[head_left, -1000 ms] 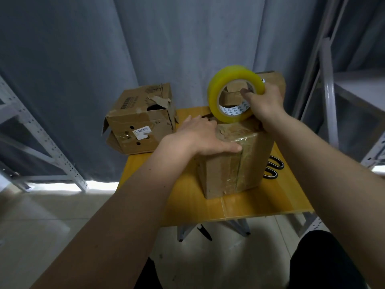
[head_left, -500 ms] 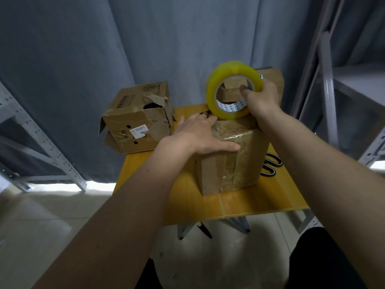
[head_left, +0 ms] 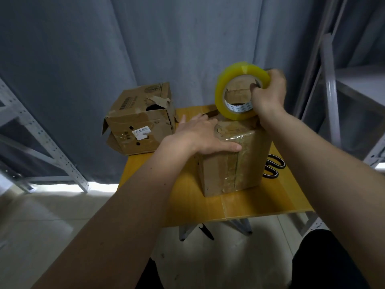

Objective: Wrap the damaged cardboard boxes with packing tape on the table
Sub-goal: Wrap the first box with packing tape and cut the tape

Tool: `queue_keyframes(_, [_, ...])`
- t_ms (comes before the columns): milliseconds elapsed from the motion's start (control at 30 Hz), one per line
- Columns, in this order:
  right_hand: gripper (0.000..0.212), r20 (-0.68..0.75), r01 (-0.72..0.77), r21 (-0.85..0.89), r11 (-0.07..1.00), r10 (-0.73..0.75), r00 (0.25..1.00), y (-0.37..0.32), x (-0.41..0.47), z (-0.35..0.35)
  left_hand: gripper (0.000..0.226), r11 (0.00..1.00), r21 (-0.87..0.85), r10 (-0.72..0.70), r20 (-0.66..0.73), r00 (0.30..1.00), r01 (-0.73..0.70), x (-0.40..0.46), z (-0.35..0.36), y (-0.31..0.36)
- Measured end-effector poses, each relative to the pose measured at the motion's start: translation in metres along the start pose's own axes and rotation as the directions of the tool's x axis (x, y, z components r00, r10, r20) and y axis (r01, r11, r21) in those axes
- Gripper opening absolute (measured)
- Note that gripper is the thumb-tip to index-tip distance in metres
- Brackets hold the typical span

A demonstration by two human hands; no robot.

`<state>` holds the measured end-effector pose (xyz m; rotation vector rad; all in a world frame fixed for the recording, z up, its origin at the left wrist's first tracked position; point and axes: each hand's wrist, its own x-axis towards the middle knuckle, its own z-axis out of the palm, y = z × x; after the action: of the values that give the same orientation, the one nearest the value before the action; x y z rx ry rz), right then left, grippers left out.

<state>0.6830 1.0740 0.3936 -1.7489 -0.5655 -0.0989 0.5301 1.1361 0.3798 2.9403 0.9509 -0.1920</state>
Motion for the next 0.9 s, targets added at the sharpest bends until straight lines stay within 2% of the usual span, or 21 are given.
queue_keyframes(100, [0.022,0.093,0.022,-0.06,0.998,-0.016,0.996,-0.001,0.001,-0.001,0.112,0.999,0.043,0.024,0.013,1.0,-0.025,0.003,-0.004,0.0])
queue_keyframes(267, [0.014,0.241,-0.207,0.044,0.977,0.191,0.952,0.006,0.0,-0.008,0.114,0.994,0.08,0.082,-0.046,0.996,-0.079,0.007,0.0,0.017])
queue_keyframes(400, [0.016,0.324,-0.298,0.062,0.953,0.263,0.909,0.009,0.0,-0.01,0.114,0.995,0.075,0.078,-0.093,0.993,-0.071,0.008,0.005,0.022])
queue_keyframes(533, [0.009,0.351,-0.327,0.128,0.936,0.265,0.898,0.004,-0.004,-0.007,0.11,0.993,0.087,0.091,-0.132,0.987,-0.08,0.004,0.007,0.018])
queue_keyframes(633, [0.003,0.351,-0.359,0.2,0.912,0.275,0.895,-0.001,-0.01,0.0,0.11,0.992,0.102,0.085,-0.1,0.991,-0.075,0.0,0.003,0.006])
queue_keyframes(800, [0.006,0.327,-0.349,0.239,0.906,0.263,0.908,-0.008,-0.026,0.025,0.116,0.995,0.095,-0.027,0.026,0.999,0.025,-0.004,-0.004,-0.008])
queue_keyframes(867, [0.018,0.308,-0.327,0.222,0.918,0.253,0.917,-0.01,-0.03,0.029,0.125,0.997,0.049,-0.06,0.01,0.998,0.06,-0.008,0.001,-0.008])
queue_keyframes(900, [0.014,0.313,-0.312,0.206,0.928,0.24,0.919,-0.01,-0.028,0.027,0.128,0.997,0.037,-0.065,-0.011,0.998,0.066,-0.009,0.003,-0.008])
